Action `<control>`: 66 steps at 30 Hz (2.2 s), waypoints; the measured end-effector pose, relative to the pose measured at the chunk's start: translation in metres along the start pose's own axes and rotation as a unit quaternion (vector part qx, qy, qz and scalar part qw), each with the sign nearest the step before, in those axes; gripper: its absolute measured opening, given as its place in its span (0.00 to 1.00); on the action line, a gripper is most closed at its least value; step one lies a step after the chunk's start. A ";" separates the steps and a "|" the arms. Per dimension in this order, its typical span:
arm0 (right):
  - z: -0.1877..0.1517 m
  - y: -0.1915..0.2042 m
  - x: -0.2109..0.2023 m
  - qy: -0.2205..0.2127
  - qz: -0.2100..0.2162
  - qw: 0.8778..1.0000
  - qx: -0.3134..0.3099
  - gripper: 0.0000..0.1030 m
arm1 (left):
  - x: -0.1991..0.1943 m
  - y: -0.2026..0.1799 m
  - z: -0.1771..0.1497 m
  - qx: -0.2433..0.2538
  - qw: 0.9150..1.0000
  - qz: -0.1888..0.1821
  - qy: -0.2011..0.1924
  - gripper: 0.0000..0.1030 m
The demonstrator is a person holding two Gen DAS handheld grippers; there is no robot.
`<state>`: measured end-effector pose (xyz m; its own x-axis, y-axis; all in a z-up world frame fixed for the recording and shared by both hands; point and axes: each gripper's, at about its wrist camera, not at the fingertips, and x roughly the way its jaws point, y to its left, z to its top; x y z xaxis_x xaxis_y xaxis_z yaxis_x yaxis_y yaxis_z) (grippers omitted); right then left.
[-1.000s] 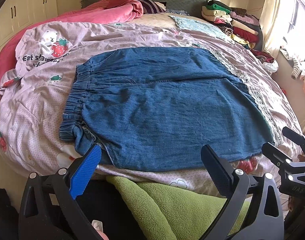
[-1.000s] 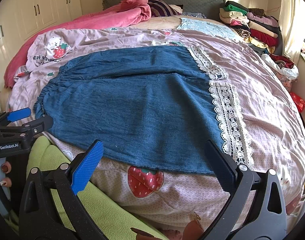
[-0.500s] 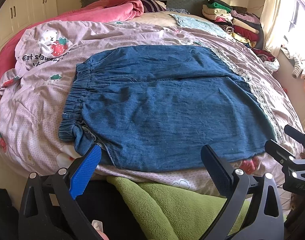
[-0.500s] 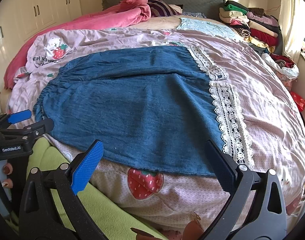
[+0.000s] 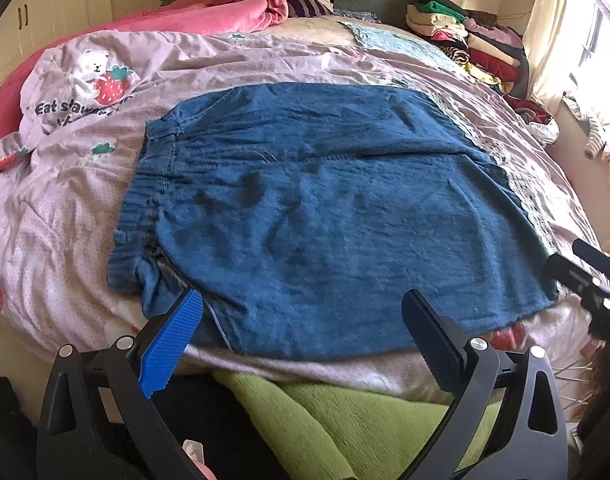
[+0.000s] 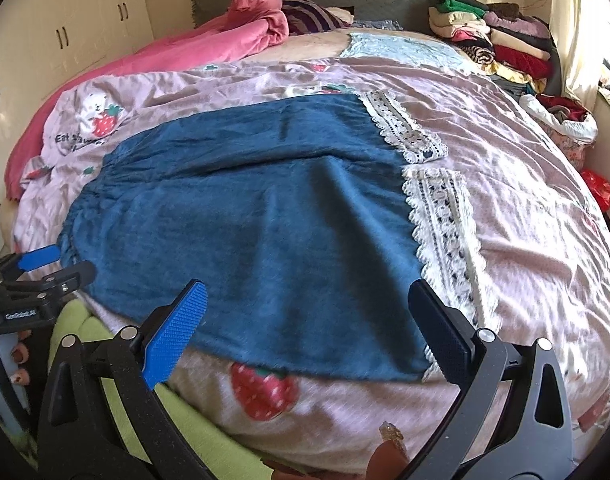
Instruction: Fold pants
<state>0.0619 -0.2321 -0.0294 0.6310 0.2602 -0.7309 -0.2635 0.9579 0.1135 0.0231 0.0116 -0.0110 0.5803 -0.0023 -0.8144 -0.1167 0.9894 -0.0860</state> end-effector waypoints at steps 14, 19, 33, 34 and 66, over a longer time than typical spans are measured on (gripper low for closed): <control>0.062 -0.117 0.065 0.032 -0.061 0.998 -0.003 0.92 | 0.044 0.026 0.034 -0.017 0.999 -0.026 0.006 0.96; 0.073 -0.129 0.082 0.038 -0.027 0.999 -0.013 0.92 | 0.052 0.024 0.038 -0.002 1.000 -0.015 0.007 0.95; 0.086 -0.138 0.104 0.037 0.038 0.999 -0.006 0.13 | 0.069 0.029 0.032 -0.006 0.999 -0.006 0.049 0.78; 0.087 -0.141 0.106 0.038 0.036 0.999 -0.002 0.13 | 0.069 0.029 0.032 -0.006 0.999 -0.006 0.049 0.78; 0.045 -0.007 0.104 0.096 0.100 0.984 -0.111 0.82 | 0.012 0.071 0.037 -0.035 0.999 0.007 -0.020 0.89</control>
<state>0.1623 -0.2064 -0.0757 0.4060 0.3922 -0.8254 -0.5348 0.8344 0.1334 0.0518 0.0873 -0.0054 0.6097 0.0192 -0.7924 -0.1808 0.9767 -0.1155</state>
